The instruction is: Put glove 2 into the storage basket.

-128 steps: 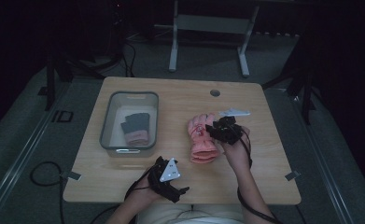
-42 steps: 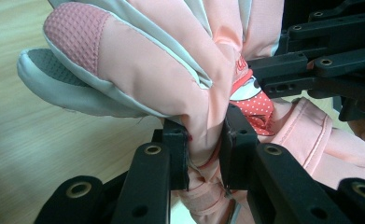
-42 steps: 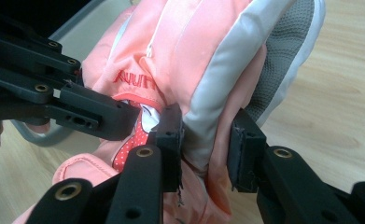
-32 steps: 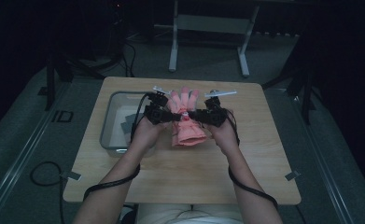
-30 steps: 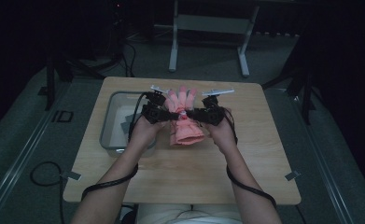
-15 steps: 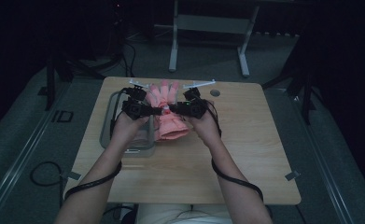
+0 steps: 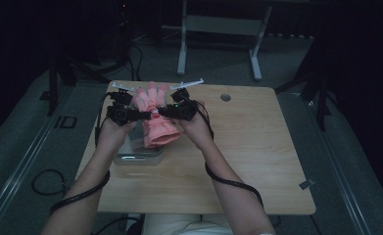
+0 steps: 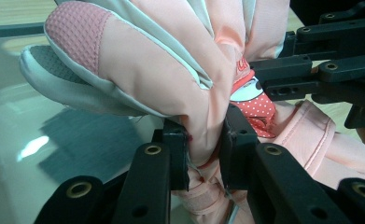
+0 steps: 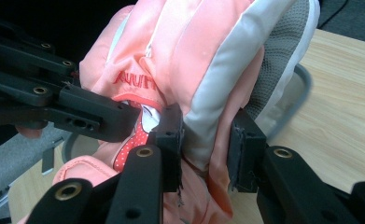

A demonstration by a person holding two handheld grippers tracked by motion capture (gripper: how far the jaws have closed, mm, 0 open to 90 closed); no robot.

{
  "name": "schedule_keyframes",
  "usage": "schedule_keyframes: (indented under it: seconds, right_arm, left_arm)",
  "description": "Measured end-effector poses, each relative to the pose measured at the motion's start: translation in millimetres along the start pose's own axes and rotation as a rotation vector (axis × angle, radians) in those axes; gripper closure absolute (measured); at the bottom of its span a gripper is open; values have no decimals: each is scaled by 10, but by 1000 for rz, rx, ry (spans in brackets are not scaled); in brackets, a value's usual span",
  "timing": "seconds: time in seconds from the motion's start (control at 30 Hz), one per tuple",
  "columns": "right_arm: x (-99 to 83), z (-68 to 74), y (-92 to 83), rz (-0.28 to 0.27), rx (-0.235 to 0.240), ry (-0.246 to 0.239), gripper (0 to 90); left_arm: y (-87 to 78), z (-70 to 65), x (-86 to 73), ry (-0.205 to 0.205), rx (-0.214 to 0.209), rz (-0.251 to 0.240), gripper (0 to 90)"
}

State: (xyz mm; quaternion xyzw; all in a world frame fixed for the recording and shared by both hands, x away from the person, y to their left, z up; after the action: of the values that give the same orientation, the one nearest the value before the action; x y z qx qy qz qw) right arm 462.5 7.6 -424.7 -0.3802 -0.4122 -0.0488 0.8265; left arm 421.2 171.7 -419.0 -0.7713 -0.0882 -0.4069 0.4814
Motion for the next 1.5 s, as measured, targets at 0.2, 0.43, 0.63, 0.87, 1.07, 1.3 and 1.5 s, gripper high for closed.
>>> schedule_keyframes:
  seconds: [0.2, 0.43, 0.63, 0.87, 1.07, 1.3, 1.5]
  right_arm:
    - [72, 162, 191, 20, 18, -21, 695]
    - [123, 284, 397, 55, 21, -45, 695]
    - [121, 292, 596, 82, 9, -52, 695]
    - [48, 241, 786, 112, -5, -43, 696]
    - [-39, 131, 887, 142, -33, -29, 696]
    - [-139, 3, 969, 174, -43, 4, 695]
    - [-210, -54, 1063, 212, -43, 41, 671]
  left_arm:
    - [-129, 174, -92, -30, 25, -6, 749]
    - [-185, 354, -195, -62, 37, -4, 749]
    - [-108, 510, -293, -93, 42, 0, 749]
    - [32, 632, -412, -126, 23, 11, 749]
    - [218, 677, -481, -155, -6, 24, 749]
    - [386, 693, -546, -172, -6, 69, 746]
    - [476, 739, -605, -203, -1, 112, 741]
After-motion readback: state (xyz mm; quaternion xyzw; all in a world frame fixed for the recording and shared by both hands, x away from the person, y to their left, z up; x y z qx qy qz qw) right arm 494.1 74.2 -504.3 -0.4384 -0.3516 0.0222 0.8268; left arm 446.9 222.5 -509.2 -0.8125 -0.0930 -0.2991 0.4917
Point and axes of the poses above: each handheld gripper's, and its own axes: y roughly forward along the jaws, x roughly out of its top, z roughly to its left, the point moved 4 cm from there along y, roughly forward along the jaws, and after that the axes turned 10 degrees about y, right-handed, at the moved point
